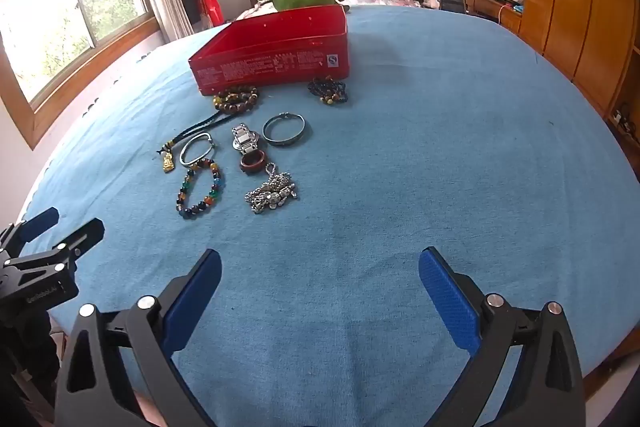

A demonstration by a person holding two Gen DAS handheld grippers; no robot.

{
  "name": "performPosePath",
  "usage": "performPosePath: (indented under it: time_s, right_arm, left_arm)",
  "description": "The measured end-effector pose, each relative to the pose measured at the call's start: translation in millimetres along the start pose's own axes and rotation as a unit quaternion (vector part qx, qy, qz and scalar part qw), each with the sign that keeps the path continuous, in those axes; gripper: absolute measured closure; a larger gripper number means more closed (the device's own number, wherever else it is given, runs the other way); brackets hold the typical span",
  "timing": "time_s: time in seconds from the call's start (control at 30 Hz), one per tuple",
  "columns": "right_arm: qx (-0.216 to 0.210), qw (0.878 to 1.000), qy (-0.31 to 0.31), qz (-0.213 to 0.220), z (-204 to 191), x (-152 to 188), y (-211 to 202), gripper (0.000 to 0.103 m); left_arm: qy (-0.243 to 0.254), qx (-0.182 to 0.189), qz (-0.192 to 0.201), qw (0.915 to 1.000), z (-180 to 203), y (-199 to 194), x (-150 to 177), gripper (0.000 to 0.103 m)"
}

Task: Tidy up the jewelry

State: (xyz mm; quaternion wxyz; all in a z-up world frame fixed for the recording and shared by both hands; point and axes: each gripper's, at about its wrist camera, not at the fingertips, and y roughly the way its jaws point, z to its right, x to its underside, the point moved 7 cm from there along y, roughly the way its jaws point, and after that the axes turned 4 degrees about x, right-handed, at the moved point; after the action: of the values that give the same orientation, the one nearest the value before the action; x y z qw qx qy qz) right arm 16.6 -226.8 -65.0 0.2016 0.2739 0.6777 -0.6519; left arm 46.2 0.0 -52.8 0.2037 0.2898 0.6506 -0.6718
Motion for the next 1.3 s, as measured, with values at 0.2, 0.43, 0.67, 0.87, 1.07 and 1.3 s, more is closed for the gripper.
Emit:
performPosePath:
  time_s: [0.2, 0.43, 0.67, 0.87, 1.07, 1.3]
  right_arm:
    - [0.000, 1.000, 0.000, 0.001, 0.0, -0.2, -0.2, 0.004]
    - [0.000, 1.000, 0.000, 0.001, 0.1, -0.9, 0.1, 0.004]
    - [0.000, 1.000, 0.000, 0.002, -0.2, -1.2, 0.0, 0.004]
    - [-0.001, 1.000, -0.002, 0.001, -4.8, -1.6, 0.2, 0.004]
    - [-0.001, 1.000, -0.002, 0.002, -1.6, -2.4, 1.3, 0.004]
    - [-0.001, 1.000, -0.002, 0.002, -3.3, -1.2, 0.4, 0.004]
  left_arm:
    - [-0.001, 0.001, 0.004, 1.0000, 0.1, -0.3, -0.5, 0.003]
    - [0.000, 0.000, 0.005, 1.0000, 0.0, -0.4, -0.6, 0.003]
    - [0.000, 0.000, 0.005, 1.0000, -0.2, -0.5, -0.8, 0.003]
    - [0.000, -0.001, 0.005, 1.0000, -0.1, -0.6, -0.8, 0.003]
    - [0.001, -0.001, 0.005, 1.0000, -0.2, -0.5, -0.8, 0.003]
    - [0.000, -0.001, 0.005, 1.0000, -0.8, -4.5, -2.1, 0.003]
